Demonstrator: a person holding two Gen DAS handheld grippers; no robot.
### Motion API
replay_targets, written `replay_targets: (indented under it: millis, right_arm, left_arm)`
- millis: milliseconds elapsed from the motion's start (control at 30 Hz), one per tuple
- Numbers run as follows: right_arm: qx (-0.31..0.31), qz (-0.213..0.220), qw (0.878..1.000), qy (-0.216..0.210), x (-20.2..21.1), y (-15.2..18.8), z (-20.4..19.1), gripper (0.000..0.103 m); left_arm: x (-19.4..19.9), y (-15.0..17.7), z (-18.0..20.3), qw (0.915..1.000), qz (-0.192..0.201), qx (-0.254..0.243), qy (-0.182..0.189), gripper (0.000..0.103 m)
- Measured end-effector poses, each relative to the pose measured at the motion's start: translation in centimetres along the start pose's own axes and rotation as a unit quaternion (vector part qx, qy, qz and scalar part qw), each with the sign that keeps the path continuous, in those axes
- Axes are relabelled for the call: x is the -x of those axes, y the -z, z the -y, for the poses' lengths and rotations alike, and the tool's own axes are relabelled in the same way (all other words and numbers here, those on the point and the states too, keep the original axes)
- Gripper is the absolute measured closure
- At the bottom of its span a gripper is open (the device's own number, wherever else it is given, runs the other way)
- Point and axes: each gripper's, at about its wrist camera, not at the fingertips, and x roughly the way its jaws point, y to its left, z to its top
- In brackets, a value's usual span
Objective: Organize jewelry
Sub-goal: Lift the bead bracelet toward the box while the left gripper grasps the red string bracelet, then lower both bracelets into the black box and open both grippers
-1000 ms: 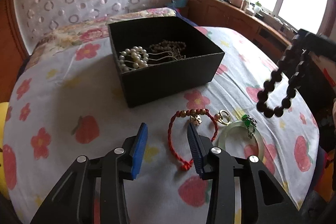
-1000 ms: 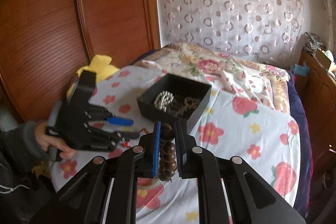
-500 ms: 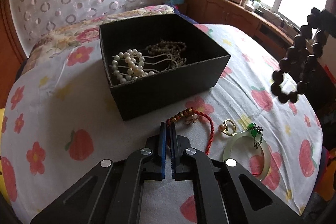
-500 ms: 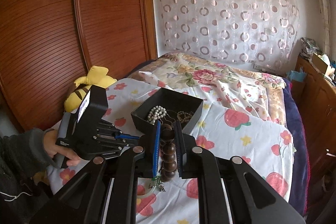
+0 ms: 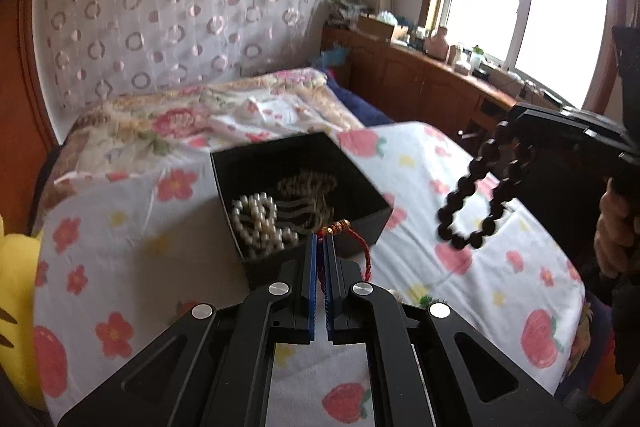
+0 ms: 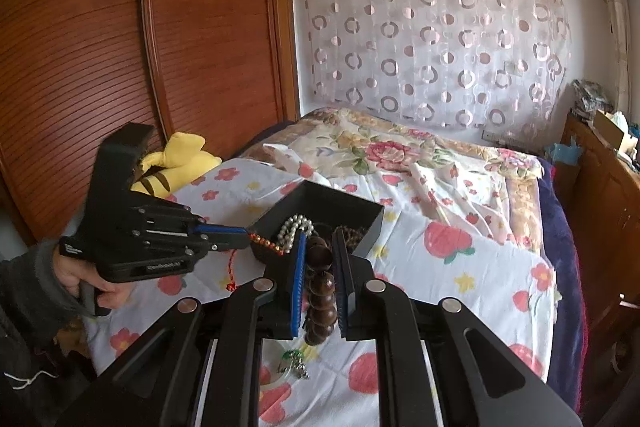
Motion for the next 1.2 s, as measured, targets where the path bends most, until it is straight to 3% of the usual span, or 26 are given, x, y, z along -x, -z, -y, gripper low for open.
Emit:
replay_targets:
  millis: [333,600,867,1200]
  right_arm:
    - [0.014,0.017,1.000,-0.007,-1.0,-2.1,0.3,0.088]
    - [0.024,0.023,0.999,-0.016,-3.1,-3.8,0.4,0.088]
    - [0.026,0.008,0.999,-0.026,-6.2,-4.5,0.7,0.088]
    - [0.006,-0.037,0.998,-0.041,-9.9,-2.7,2.0,0.088]
  left_arm:
    - [0.8,-2.8,-0.5,0.9993,0.036,0.002,-0.010,0.101]
    - [-1.1,-3.8,-2.0,0.9991,0.032,0.015,-0.023,0.101]
    - [-3.6,-4.1,-3.6,0.9990,0.018,0.028,-0.031,0.101]
    - [-5.2,-5.4,-5.0,0.9985,0.017,0.031,-0.041,0.101]
